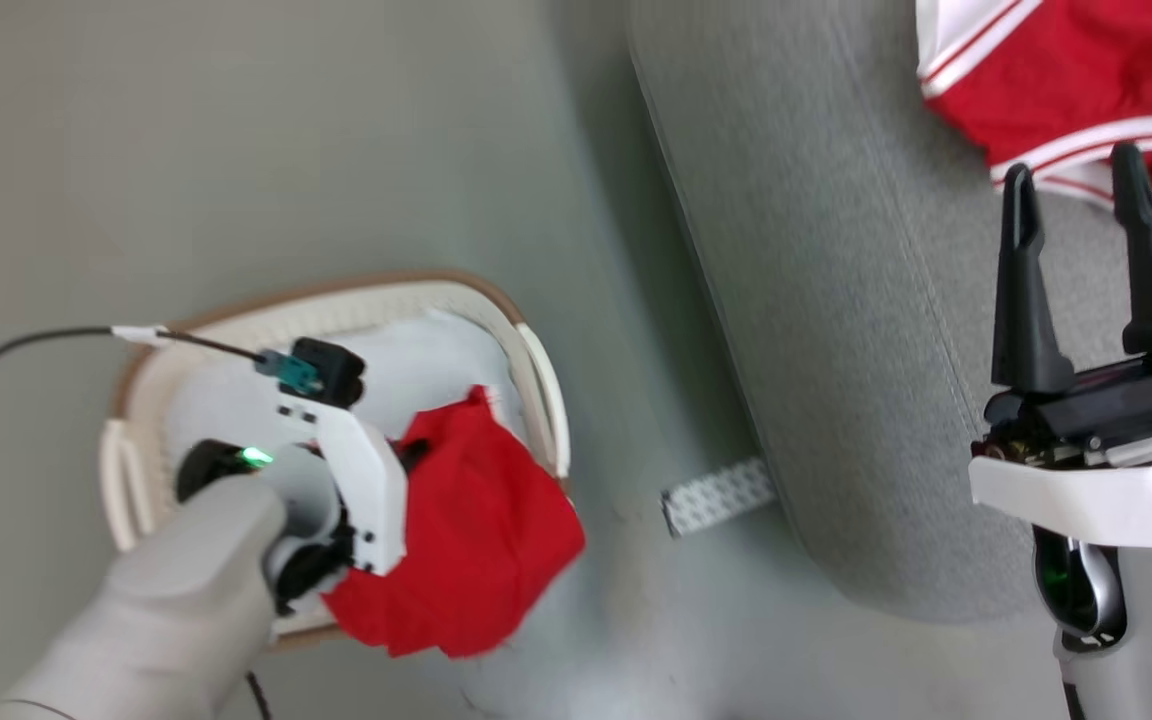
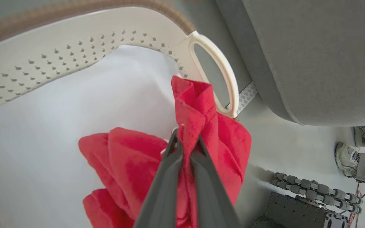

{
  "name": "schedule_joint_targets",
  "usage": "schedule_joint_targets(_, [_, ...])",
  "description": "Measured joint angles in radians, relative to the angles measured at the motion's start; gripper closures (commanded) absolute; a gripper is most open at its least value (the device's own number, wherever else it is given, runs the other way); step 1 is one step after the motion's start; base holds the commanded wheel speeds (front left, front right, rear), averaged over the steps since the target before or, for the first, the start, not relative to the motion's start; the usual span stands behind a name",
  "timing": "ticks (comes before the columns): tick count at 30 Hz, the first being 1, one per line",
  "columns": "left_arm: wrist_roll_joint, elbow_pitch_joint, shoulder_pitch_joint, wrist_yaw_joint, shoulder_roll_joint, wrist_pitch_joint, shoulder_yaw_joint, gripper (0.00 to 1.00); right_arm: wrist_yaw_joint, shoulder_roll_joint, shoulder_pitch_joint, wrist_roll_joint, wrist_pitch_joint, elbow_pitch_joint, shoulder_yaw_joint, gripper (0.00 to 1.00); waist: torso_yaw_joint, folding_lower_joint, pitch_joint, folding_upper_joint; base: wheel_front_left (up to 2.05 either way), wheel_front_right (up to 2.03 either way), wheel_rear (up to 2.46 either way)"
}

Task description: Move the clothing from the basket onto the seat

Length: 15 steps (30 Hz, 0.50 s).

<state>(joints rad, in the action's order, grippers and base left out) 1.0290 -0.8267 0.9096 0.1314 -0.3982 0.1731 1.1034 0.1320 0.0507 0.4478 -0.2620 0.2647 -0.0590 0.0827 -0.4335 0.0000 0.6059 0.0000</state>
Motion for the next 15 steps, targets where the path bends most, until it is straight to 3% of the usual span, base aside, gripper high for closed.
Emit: schedule_joint_targets(15, [0.036, 0.054, -0.068, 0.0, 0.105, -0.358, 0.074, 1.0, 0.0, 0.01, -0.148, 0.04, 0.0, 0.086, -0.025, 0.0, 0.125, -0.0003, -0.315, 0.0, 0.0, 0.0, 0.0])
